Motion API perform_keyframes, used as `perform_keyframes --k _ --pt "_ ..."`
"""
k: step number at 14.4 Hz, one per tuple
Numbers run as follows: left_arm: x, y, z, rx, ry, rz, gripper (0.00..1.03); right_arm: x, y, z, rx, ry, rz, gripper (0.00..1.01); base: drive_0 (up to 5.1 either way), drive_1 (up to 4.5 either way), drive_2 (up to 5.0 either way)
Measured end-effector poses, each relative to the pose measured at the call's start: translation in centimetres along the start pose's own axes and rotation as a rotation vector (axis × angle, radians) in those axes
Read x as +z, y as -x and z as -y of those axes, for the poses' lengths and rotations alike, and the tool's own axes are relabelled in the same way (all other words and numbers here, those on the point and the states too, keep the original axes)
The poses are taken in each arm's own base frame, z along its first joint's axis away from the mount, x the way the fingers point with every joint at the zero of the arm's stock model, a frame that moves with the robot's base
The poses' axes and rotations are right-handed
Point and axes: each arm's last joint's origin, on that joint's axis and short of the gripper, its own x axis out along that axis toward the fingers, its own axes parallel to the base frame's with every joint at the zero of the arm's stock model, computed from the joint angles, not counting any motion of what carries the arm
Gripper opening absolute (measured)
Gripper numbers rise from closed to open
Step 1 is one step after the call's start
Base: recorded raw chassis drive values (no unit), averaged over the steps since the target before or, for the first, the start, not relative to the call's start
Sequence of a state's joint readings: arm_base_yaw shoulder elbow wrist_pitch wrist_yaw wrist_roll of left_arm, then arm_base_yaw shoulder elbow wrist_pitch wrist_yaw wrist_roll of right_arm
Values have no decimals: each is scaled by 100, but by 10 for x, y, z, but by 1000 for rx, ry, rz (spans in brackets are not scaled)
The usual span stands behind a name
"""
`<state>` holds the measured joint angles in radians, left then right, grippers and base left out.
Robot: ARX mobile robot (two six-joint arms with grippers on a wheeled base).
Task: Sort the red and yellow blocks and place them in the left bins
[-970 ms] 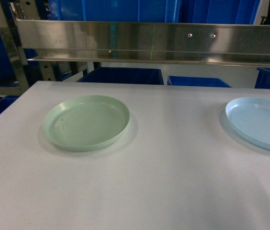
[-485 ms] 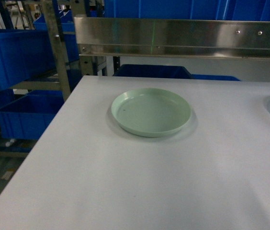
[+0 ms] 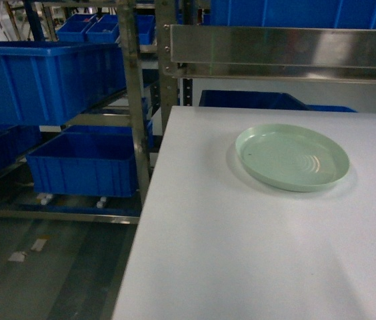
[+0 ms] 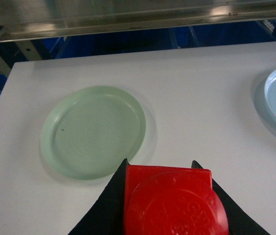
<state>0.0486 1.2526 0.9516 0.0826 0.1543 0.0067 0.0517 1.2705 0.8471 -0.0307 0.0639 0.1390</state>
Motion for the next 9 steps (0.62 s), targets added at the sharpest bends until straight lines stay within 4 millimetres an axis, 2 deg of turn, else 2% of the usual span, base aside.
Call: perform_keyframes --k 9 --pt "0 0 0 1 1 -1 27 0 0 0 1 0 -1 27 -504 241 241"
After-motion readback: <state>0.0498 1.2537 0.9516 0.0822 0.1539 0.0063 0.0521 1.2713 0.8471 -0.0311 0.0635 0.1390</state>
